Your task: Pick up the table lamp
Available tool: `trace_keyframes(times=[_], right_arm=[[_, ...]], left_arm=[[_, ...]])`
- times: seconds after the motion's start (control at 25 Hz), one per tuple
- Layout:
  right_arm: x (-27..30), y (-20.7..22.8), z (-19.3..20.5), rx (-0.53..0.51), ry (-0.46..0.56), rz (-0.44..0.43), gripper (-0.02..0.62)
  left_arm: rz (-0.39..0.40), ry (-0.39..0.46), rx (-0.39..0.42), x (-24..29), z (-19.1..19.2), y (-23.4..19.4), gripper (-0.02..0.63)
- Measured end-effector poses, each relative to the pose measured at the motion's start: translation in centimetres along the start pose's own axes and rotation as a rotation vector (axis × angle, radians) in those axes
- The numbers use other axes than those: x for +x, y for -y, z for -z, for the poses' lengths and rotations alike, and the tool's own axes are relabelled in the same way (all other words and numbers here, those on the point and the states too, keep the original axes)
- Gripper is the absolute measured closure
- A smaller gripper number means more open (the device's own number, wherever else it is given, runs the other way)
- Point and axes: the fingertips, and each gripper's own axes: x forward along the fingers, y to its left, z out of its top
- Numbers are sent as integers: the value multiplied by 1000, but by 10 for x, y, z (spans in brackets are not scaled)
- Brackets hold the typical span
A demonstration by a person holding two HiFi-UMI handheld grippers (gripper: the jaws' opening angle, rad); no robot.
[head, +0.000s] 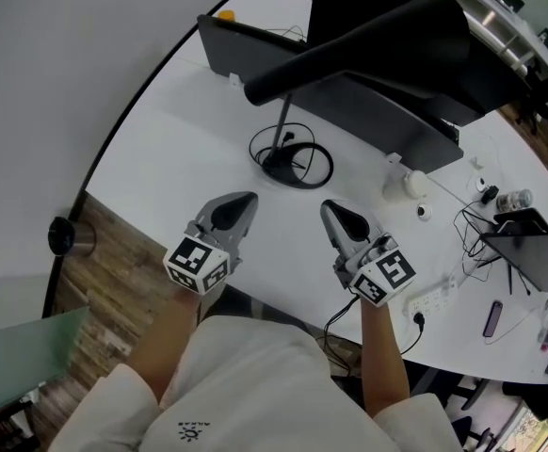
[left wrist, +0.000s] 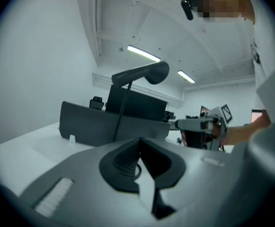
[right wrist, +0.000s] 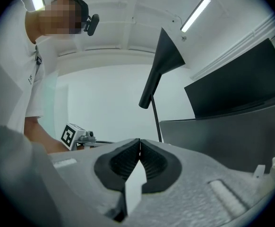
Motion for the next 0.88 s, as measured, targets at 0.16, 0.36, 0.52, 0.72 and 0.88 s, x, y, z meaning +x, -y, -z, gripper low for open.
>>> trace_keyframes(times=[0.16,0.36,0.52,0.72,0.88], right_arm=[[20,3,-2,-20,1,1,594],[34,15,0,-30,-1,28,594],[48,23,4,-44,-5,42,594],[72,35,5,-63,0,41,594],[90,41,3,-81,-5,37,594]], left_arm=[[15,-33,6,15,15,-18,614],[25,-39,8,35,23,-32,614],[17,-39,42,50,26,-44,614],[10,-26,52,73,27,-59,612],[19,-23,56,88,29,-66,592]])
